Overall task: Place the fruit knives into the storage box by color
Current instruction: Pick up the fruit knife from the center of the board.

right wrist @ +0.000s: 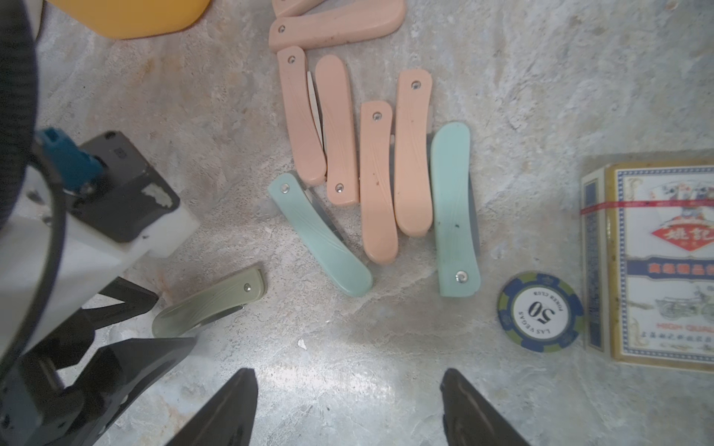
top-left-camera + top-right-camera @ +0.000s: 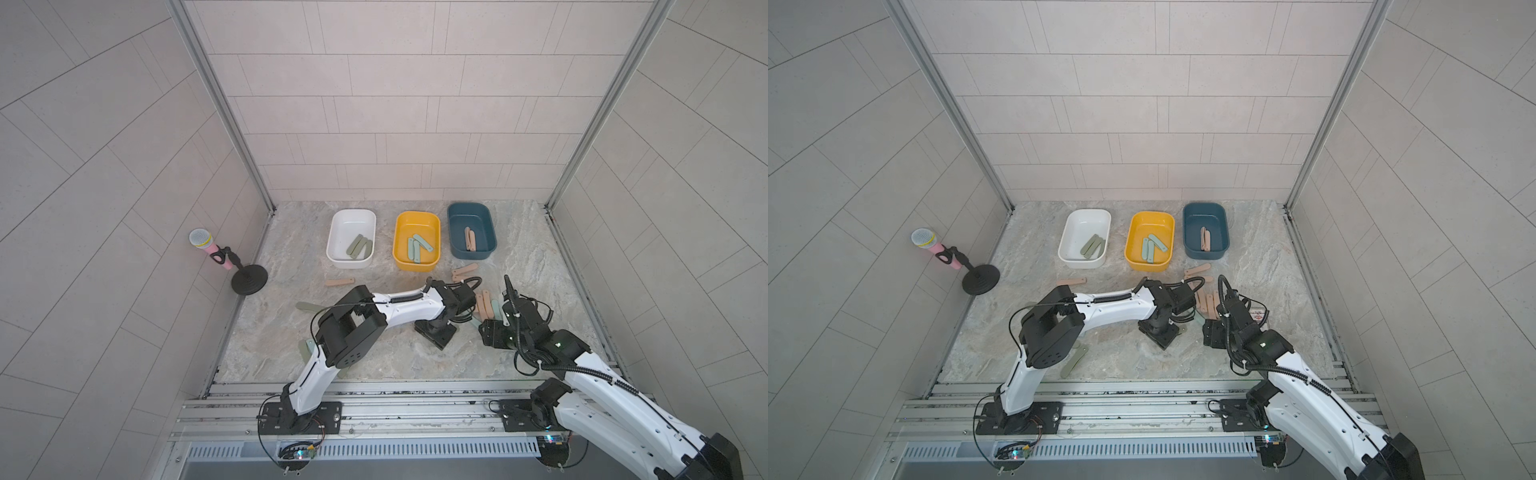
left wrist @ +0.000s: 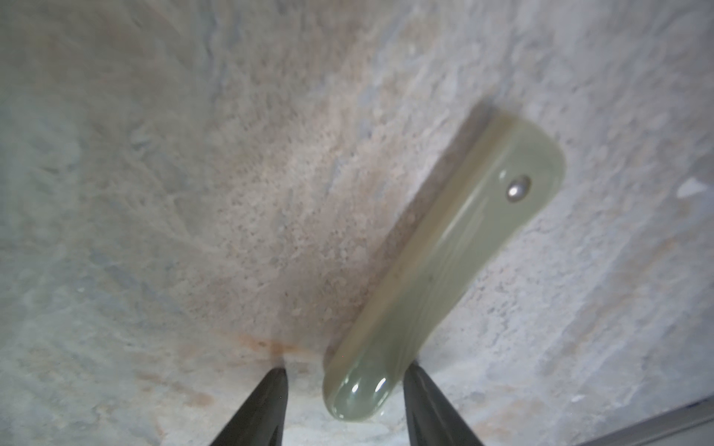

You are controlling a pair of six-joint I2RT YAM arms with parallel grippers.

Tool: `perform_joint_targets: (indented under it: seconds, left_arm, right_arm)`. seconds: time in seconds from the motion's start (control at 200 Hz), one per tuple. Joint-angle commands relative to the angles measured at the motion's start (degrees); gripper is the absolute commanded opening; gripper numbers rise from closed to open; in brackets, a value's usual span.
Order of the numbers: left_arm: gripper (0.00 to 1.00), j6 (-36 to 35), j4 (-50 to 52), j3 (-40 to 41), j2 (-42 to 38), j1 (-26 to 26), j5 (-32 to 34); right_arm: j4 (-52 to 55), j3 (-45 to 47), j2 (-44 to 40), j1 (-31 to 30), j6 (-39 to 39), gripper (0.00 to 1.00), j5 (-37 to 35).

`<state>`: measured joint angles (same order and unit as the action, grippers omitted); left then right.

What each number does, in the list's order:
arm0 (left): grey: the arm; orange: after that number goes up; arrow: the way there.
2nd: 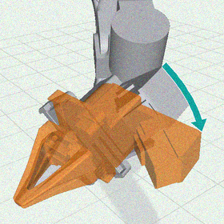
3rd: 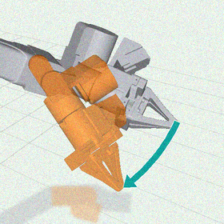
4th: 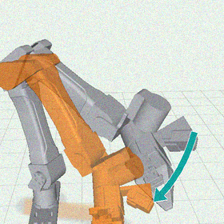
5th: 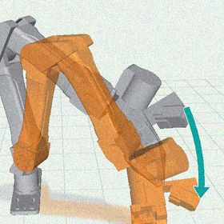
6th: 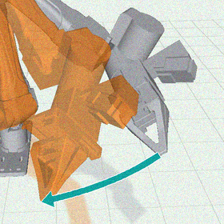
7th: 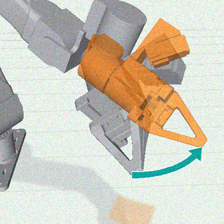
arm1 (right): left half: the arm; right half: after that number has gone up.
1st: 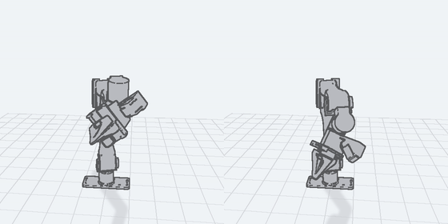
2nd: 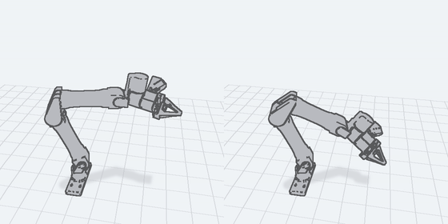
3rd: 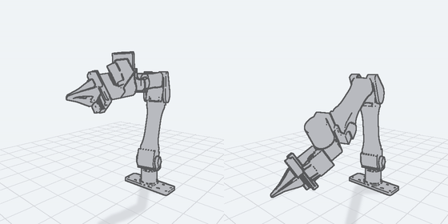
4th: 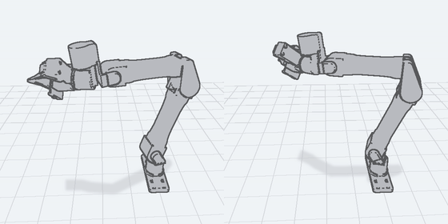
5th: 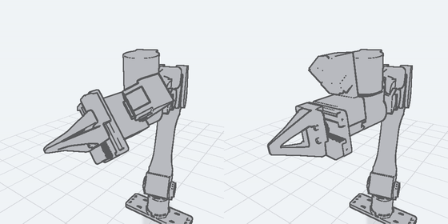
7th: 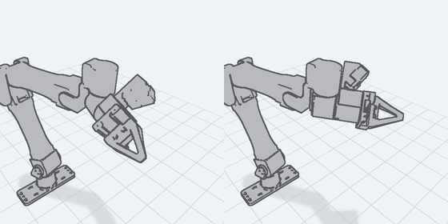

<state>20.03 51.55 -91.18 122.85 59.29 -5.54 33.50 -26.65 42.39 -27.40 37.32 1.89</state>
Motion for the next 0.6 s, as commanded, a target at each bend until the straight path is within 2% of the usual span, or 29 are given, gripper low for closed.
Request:
perform_joint_targets:
  seconds: [0.0,0.095,0.24,0.36,0.595]
  left_arm:
    - [0.57,-1.00,-0.83,0.05,5.79,-0.86,0.56]
    - [0.51,-0.87,-1.51,0.34,6.31,-0.97,0.09]
    - [0.31,-0.79,-1.58,1.33,5.20,-1.02,0.51]
    - [0.20,-0.63,-0.97,1.70,3.65,-1.52,0.88]
    - [0.09,1.29,0.36,2.68,-4.21,-5.38,1.32]
  right_arm:
    - [0.95,-0.68,-0.82,0.66,-0.16,0.78,-0.09]
    - [1.28,-1.19,-0.26,1.03,-0.49,0.78,0.31]
    - [1.37,-1.04,-0.67,1.12,-0.36,0.78,0.46]
    - [1.17,-1.04,-0.66,1.10,-0.41,0.78,0.49]
    - [-1.43,-1.49,1.62,1.11,-0.51,0.78,1.71]
